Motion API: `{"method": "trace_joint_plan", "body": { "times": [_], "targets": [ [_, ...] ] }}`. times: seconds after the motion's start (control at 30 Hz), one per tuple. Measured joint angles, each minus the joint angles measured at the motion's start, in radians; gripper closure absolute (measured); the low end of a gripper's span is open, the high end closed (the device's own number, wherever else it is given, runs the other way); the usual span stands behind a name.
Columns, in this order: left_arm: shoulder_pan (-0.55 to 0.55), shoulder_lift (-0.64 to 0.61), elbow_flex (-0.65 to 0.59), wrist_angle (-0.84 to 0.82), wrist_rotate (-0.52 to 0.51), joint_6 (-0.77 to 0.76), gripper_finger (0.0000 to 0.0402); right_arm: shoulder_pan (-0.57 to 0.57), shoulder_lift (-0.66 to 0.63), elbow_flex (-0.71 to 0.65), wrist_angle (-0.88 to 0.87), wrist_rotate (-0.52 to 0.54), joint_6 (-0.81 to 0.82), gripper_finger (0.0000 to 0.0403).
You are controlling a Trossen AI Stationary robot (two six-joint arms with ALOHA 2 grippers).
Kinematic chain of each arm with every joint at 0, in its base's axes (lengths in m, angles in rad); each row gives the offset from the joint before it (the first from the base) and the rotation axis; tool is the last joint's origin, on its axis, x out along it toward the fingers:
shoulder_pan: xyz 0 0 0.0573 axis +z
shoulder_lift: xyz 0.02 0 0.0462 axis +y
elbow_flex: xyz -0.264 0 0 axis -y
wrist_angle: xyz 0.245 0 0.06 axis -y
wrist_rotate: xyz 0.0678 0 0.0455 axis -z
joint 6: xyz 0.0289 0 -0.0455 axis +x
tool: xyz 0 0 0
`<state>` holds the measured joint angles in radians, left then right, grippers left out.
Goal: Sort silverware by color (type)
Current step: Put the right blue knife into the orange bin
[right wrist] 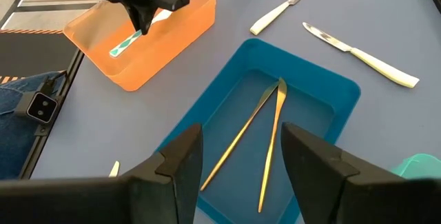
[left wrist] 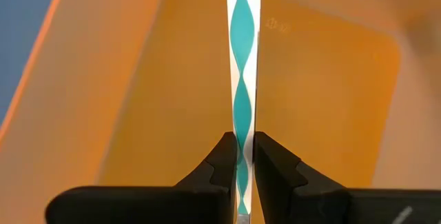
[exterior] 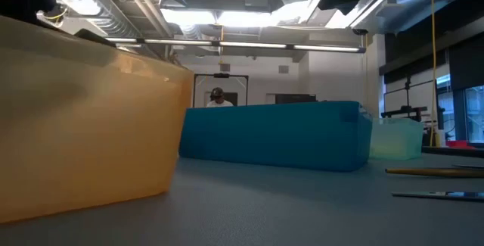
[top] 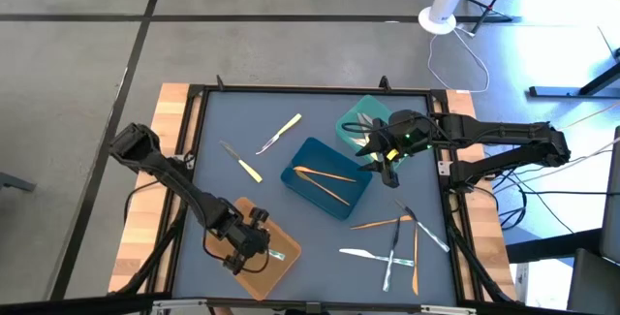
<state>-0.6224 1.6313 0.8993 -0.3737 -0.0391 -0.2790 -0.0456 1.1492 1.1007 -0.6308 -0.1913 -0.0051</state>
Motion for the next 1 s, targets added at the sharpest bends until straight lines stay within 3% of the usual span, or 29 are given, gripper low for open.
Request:
{"method": "trace_joint_plan", "body": {
  "times": [0.3,0.7,1.0],
  "targets": [
    [0.0,0.012,0.0,0.001,-0.002,-0.008,0.0356,0.0,0.0,0.0,0.0,0.0,0.0,0.0219],
    [0.01,0.012,0.0,0.0,-0.002,-0.179,0.0352,0.0,0.0,0.0,0.0,0.0,0.0,0.0219],
    [0.041,0.012,0.0,0.0,-0.001,-0.192,0.0307,0.0,0.0,0.0,0.0,0.0,0.0,0.0219]
  ]
}}
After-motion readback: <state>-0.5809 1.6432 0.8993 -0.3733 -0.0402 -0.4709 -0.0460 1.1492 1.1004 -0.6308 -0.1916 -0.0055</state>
